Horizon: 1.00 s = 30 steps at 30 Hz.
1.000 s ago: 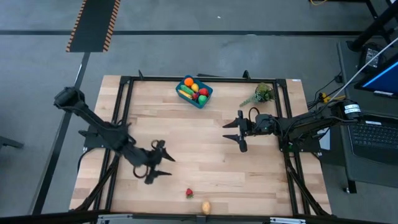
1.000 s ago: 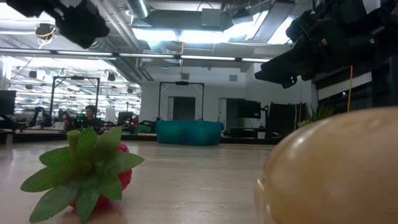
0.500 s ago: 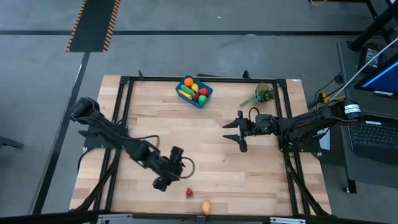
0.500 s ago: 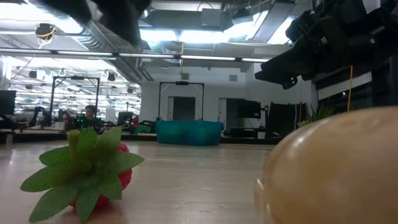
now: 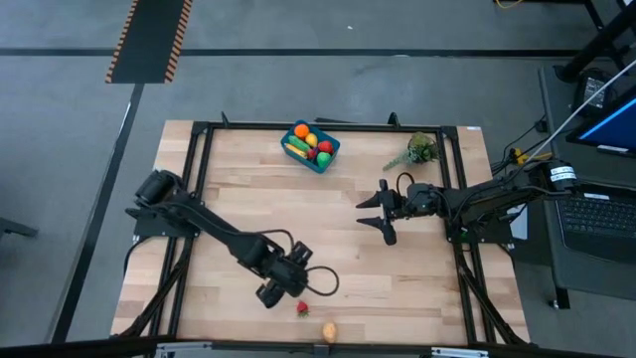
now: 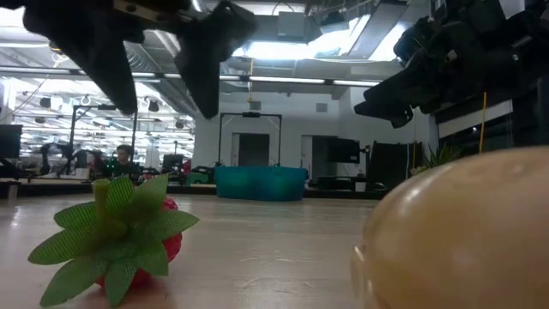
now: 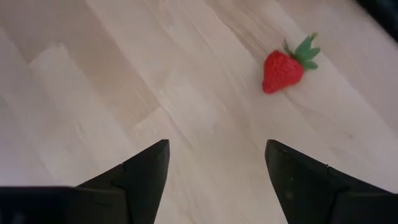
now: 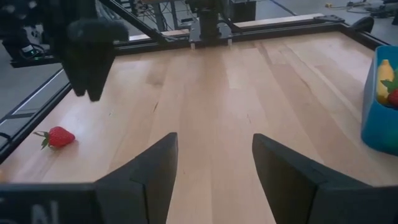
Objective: Pick and placing Produce into tupperware
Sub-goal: Put the red strawberry into the blue bin
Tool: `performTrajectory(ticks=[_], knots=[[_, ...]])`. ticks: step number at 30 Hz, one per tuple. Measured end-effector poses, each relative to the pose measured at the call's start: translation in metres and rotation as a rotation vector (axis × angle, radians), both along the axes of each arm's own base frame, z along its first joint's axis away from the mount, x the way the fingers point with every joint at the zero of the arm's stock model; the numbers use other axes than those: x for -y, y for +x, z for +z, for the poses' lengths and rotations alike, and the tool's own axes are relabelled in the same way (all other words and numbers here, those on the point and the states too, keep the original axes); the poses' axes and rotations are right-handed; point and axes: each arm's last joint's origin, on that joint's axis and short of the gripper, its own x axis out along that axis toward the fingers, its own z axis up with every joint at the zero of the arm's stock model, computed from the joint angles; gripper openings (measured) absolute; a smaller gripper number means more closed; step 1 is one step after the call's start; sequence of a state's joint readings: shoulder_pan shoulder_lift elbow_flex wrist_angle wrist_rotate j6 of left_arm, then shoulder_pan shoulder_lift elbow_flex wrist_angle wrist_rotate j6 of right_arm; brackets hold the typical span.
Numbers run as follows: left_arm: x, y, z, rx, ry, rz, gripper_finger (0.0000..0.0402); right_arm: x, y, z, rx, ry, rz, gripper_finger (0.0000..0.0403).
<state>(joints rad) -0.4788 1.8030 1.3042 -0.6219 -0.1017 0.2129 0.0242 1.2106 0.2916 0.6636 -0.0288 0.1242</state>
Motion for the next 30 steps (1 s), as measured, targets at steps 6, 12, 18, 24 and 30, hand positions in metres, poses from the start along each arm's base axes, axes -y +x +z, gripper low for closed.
performTrajectory(ticks=[6,12,18,24,30], knots=[[0.01,0.018,-0.009,-0.045,0.048,-0.051,0.0254,0.0,0.0,0.0,-0.001,0.0,0.0,0.021],[0.019,0.028,-0.012,-0.081,0.048,-0.081,0.0254,0.0,0.0,0.0,-0.005,0.005,-0.002,0.021],[0.035,0.027,-0.016,-0.074,0.073,-0.175,0.0254,0.0,0.0,-0.001,-0.006,0.008,-0.002,0.021],[0.051,0.021,-0.027,-0.094,0.087,-0.221,0.0254,0.0,0.0,-0.001,-0.009,0.026,-0.007,0.021],[0.057,0.022,-0.037,-0.093,0.087,-0.232,0.0254,-0.001,0.0,-0.001,-0.007,0.031,-0.003,0.021]])
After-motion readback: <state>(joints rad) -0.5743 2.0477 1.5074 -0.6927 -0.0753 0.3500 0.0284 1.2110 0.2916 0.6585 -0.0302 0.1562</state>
